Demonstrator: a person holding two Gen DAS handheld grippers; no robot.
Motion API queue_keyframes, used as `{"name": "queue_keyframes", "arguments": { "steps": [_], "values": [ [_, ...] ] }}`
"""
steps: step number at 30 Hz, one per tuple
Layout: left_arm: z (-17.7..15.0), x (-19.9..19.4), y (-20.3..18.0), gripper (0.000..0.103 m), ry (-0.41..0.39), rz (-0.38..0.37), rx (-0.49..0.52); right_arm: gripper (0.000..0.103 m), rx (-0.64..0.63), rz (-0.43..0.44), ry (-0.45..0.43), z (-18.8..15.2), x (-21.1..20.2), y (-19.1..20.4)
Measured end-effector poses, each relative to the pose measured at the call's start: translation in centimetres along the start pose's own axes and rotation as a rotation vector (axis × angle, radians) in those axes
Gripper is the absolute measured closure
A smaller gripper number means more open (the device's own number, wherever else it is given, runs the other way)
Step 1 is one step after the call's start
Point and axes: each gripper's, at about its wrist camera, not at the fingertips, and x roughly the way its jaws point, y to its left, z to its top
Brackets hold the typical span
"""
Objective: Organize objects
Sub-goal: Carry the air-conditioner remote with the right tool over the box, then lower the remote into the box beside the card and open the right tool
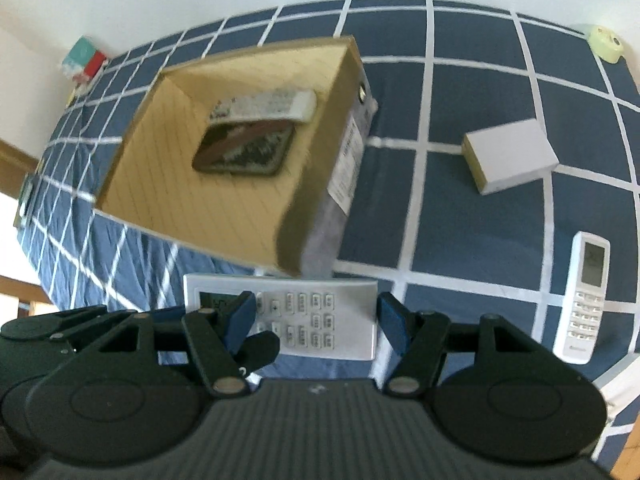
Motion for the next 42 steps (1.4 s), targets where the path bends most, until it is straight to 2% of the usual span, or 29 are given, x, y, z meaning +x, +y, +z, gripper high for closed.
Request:
{"name": "queue_keyframes", "arguments": {
  "steps": [9,20,27,42],
  "values": [
    [2.2,-1.9,4.3,0.039,-0.034,-0.016,0.102,0.037,0.065,-0.017,-0.078,1.5,0.2,4.8],
    [4.7,-2.3,9.6,0.039,-0.036,-0.026,0.116,0.037,0.073,-0.025,-0.089,3.9,2.5,9.5],
    [6.9,0.0,12.2,0.039,0.008,-0.034,0.122,0.037,0.094,-0.032,-0.05,5.9,5.9,10.6],
    [11.0,8.4,16.2,0.039,0.171,-0.056,0.163,0.037,0.2,-0.05,0.072,9.1,15.4,9.1]
  ]
}}
